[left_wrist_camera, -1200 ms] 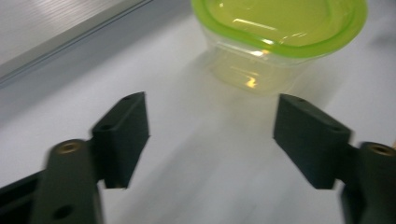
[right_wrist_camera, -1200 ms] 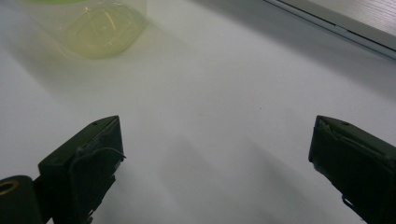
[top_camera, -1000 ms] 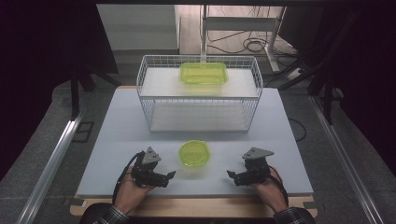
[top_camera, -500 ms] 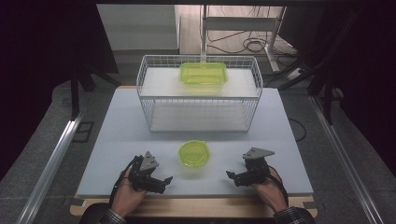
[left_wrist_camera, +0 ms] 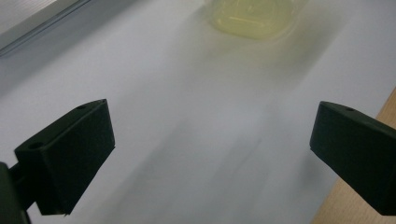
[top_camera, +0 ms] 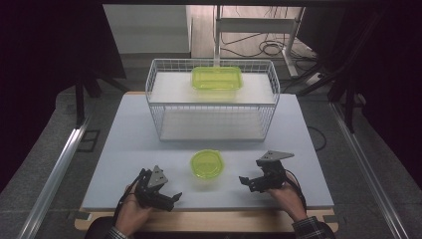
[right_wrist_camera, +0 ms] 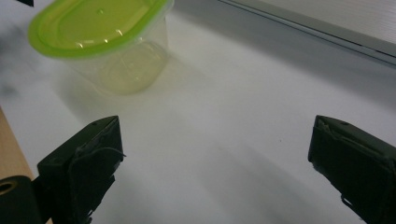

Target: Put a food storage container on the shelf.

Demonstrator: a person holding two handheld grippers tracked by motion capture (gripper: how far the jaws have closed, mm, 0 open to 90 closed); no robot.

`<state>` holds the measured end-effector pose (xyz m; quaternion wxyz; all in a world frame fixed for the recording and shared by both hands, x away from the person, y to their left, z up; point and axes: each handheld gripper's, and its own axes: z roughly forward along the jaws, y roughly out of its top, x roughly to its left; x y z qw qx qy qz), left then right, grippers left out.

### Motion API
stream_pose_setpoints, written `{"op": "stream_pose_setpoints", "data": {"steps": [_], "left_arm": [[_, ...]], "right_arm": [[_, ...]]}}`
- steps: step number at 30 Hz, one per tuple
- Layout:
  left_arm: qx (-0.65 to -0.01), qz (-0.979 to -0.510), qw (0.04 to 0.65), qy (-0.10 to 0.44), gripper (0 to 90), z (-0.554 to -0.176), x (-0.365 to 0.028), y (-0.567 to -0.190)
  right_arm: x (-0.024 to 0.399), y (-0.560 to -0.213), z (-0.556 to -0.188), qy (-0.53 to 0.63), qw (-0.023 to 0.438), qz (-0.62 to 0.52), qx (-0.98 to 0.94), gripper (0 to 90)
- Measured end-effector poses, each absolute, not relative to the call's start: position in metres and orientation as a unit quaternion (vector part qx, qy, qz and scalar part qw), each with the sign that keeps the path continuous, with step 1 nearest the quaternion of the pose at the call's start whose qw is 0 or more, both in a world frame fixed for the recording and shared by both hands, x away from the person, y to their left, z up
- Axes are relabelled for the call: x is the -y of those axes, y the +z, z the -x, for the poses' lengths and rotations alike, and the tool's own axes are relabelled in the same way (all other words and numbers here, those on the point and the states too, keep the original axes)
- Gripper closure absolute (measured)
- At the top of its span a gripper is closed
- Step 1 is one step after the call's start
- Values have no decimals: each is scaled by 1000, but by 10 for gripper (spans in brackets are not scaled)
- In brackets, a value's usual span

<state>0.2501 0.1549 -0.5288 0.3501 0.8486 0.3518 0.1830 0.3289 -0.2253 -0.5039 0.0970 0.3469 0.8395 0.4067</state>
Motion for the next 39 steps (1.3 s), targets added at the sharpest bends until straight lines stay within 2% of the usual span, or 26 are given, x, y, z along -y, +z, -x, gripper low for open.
{"op": "stream_pose_setpoints", "data": {"steps": [14,17,29,39], "left_arm": [[-360,-846,341,193,0,-250,-160,-529],[-359,-848,337,196,0,-250,-160,-530],[-358,-852,327,199,0,-251,-158,-532],[-356,-854,324,198,0,-251,-158,-532]], "right_arm": [[206,-483,-364,442,0,-386,-810,25],[200,-482,-371,440,-23,-391,-808,51],[174,-486,-390,437,-87,-385,-808,414],[161,-499,-404,423,-140,-396,-803,613]]}}
